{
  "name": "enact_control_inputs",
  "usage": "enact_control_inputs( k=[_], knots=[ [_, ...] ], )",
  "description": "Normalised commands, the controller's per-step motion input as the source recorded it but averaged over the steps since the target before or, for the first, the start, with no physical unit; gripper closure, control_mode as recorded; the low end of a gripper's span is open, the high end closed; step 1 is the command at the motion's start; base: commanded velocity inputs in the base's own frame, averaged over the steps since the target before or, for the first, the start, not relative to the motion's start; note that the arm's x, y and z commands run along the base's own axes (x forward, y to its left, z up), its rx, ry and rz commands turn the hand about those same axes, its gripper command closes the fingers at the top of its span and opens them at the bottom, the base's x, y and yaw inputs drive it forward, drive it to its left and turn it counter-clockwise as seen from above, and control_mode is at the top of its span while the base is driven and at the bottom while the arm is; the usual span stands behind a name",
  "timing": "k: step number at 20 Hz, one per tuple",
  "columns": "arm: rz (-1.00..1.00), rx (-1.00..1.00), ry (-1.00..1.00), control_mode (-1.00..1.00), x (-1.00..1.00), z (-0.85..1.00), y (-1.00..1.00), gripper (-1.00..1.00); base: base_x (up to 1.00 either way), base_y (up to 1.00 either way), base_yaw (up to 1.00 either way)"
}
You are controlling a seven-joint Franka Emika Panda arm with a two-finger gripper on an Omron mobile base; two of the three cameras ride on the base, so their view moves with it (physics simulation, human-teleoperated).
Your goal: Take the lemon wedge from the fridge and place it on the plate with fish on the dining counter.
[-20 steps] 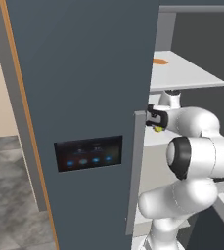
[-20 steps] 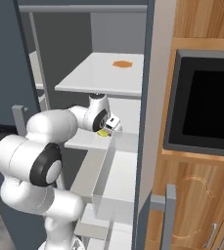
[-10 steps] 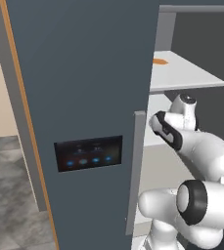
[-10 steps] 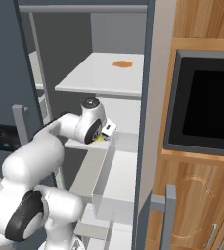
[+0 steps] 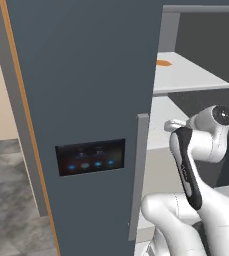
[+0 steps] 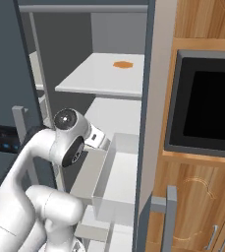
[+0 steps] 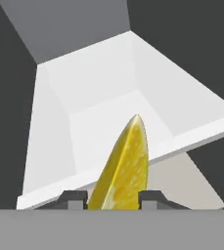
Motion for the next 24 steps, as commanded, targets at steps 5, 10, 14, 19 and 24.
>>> enact_control_inputs(
  k=[5, 10, 14, 19, 24],
  knots=[
    [0.00, 0.00, -0.14, -1.00, -1.00, 0.97, 0.29, 1.00, 0.00, 0.00, 0.00],
    [0.01, 0.02, 0.03, 1.00, -0.80, 0.66, 0.20, 1.00, -0.20, 0.01, 0.06],
    [0.00, 0.00, 0.00, 1.00, 0.00, 0.00, 0.00, 1.00, -0.92, 0.00, 0.52],
    [0.00, 0.00, 0.00, 1.00, 0.00, 0.00, 0.00, 1.00, -0.11, 0.05, 0.85],
    [0.00, 0.00, 0.00, 1.00, 0.00, 0.00, 0.00, 1.00, 0.00, 0.14, 0.92]
  ],
)
